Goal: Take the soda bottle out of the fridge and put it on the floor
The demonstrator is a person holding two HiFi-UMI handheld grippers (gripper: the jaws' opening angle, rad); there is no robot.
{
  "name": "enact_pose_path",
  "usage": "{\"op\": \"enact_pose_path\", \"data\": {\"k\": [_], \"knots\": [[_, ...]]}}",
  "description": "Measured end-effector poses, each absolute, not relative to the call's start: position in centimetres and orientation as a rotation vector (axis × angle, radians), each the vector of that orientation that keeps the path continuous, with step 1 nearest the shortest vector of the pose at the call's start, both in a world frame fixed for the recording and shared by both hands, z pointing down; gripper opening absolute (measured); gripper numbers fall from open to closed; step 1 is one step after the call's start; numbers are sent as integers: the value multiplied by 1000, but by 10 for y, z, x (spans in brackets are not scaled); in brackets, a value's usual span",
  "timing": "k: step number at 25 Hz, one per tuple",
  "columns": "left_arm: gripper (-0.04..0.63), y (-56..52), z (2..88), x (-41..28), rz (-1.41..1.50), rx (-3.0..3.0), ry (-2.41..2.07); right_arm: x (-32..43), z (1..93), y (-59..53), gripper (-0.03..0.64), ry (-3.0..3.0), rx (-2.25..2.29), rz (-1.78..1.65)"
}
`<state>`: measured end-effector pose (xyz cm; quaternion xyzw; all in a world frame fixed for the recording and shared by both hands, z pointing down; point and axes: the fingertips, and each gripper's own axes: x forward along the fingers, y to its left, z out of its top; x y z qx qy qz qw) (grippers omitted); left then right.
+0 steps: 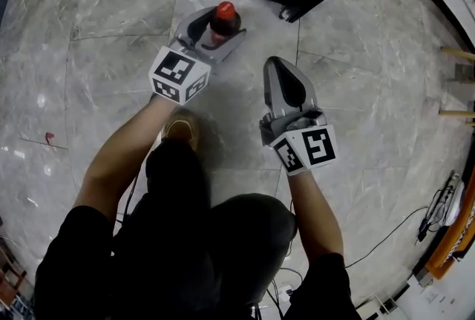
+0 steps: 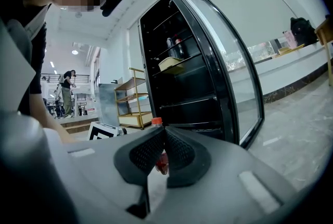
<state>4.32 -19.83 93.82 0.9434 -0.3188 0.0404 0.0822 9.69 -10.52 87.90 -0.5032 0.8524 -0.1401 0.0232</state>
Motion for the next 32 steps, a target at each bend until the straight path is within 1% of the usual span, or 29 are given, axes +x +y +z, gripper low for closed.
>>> {"op": "enact_pose_path", "data": {"k": [7,15,28,32], "knots": [[301,-202,998,47,173,2796,-929,98,911,-110,-3,2648,-1573,-491],[301,-206,1049,48,254,2806,-943,98,925,-108,-3,2666,-1566,-540],[299,-196,1056,45,250,2837,-951,93,940,-114,-3,2666,-1537,-608],[313,-187,1059,49,284,2846,-918,95,939,-112,-3,2645,-1547,-620]]}}
